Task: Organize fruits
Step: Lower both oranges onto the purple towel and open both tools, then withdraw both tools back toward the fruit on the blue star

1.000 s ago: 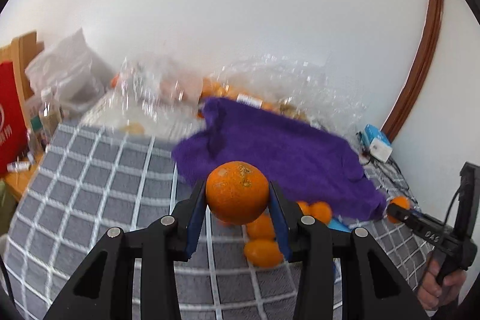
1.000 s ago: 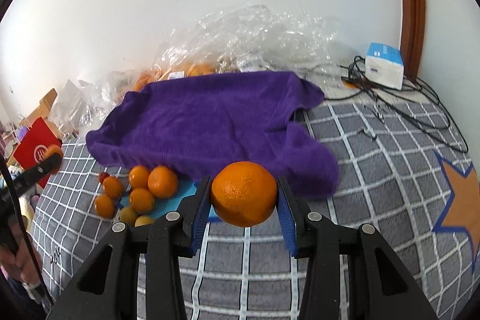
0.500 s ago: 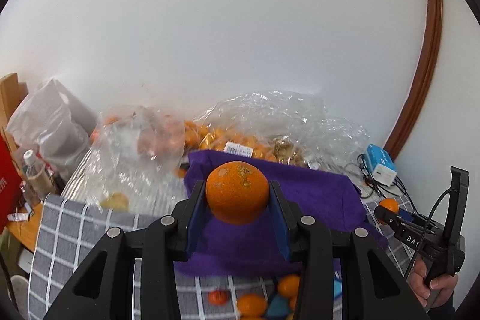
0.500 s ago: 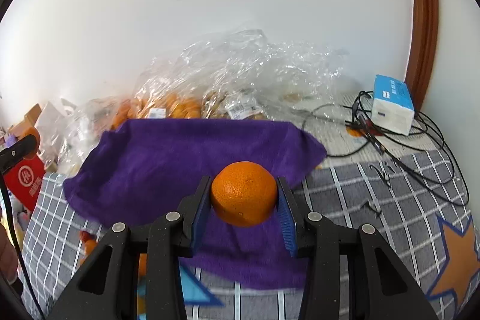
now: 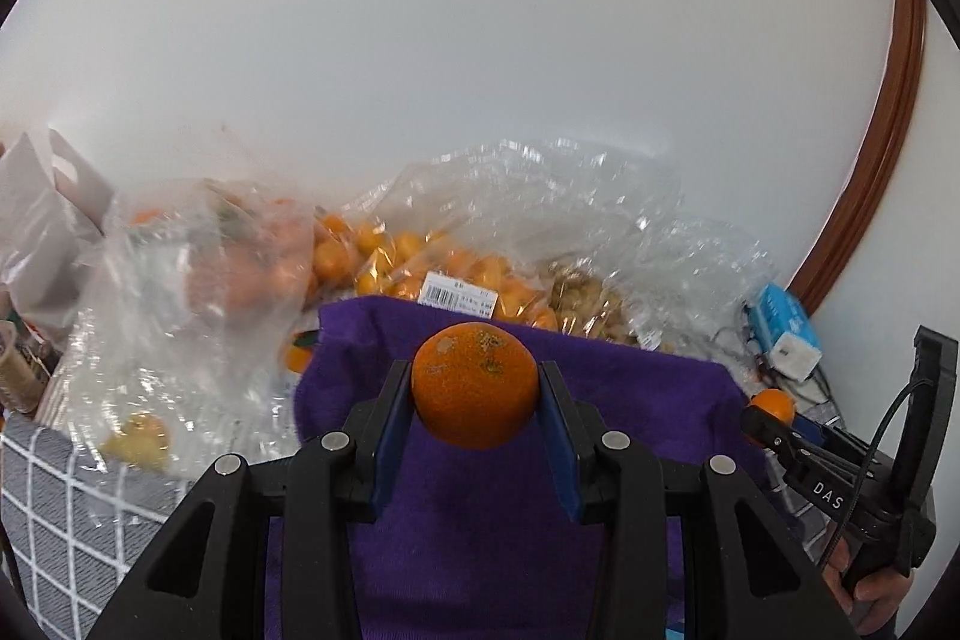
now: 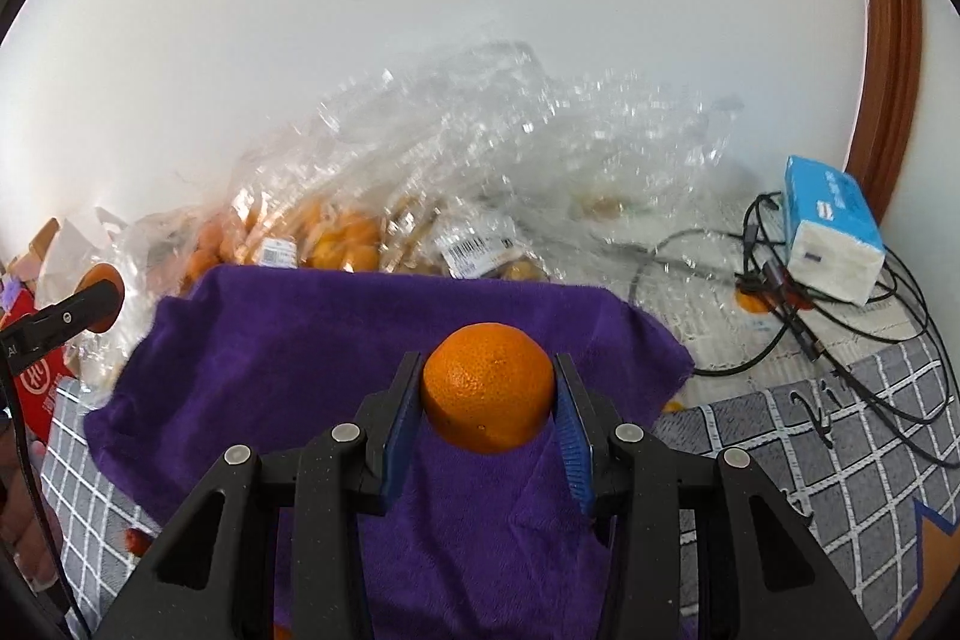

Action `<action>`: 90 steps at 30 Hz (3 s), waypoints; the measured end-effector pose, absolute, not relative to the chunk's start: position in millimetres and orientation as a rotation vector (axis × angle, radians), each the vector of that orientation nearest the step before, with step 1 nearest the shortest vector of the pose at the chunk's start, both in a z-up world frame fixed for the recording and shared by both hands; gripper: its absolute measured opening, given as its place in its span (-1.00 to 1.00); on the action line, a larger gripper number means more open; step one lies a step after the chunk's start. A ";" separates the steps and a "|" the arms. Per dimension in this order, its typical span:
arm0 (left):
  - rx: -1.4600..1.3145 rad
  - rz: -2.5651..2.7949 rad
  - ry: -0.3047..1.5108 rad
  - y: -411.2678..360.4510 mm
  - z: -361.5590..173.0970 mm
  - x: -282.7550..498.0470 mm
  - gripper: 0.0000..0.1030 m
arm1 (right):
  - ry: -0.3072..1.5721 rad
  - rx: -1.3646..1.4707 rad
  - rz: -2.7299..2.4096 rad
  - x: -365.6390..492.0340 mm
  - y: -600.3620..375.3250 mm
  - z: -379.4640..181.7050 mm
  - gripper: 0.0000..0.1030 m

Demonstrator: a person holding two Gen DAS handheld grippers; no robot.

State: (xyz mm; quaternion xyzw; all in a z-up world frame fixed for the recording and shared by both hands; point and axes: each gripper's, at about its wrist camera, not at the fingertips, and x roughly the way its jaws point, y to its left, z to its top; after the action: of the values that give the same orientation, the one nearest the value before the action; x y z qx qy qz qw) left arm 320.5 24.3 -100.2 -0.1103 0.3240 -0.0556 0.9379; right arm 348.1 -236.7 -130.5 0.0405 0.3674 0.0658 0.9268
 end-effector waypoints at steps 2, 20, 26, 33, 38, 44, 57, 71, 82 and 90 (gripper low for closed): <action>-0.211 -0.114 0.696 21.0 -114.1 328.8 -0.25 | 0.778 0.087 0.129 354.5 -237.7 -139.4 -0.19; -0.129 -0.124 0.895 11.4 -167.2 350.7 -0.25 | 0.902 0.041 0.107 372.2 -233.8 -175.3 -0.19; -0.108 -0.125 0.923 7.0 -171.4 351.4 -0.25 | 0.912 0.024 0.103 372.4 -233.5 -176.4 -0.19; -0.111 -0.118 0.954 8.6 -174.6 355.8 -0.24 | 0.914 0.012 0.101 372.2 -232.7 -176.1 -0.18; -0.094 -0.117 0.983 5.1 -177.6 361.5 -0.24 | 0.889 0.000 0.097 367.9 -233.6 -168.4 0.01; -0.067 -0.105 0.962 1.8 -166.0 361.5 0.19 | 0.794 0.027 0.092 348.5 -237.7 -144.5 0.49; -0.005 -0.051 0.862 -20.2 -111.7 334.4 0.39 | 0.696 -0.006 0.059 263.3 -244.5 -106.2 0.54; -0.047 -0.061 0.674 0.0 -62.6 221.9 0.39 | 0.700 0.038 0.126 188.1 -249.4 -100.3 0.54; -0.102 -0.023 0.763 41.8 -119.7 166.8 0.27 | 0.766 0.058 0.217 178.5 -217.8 -143.7 0.10; -0.119 0.030 0.764 61.8 -154.7 155.0 0.27 | 0.800 0.050 0.351 165.8 -184.6 -160.9 -0.09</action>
State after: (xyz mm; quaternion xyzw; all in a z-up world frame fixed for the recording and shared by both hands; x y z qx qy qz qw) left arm 155.0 61.8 -154.7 -0.0578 0.3727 0.0148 0.9260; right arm 165.8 -184.6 -160.8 0.0243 0.3872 0.1699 0.9059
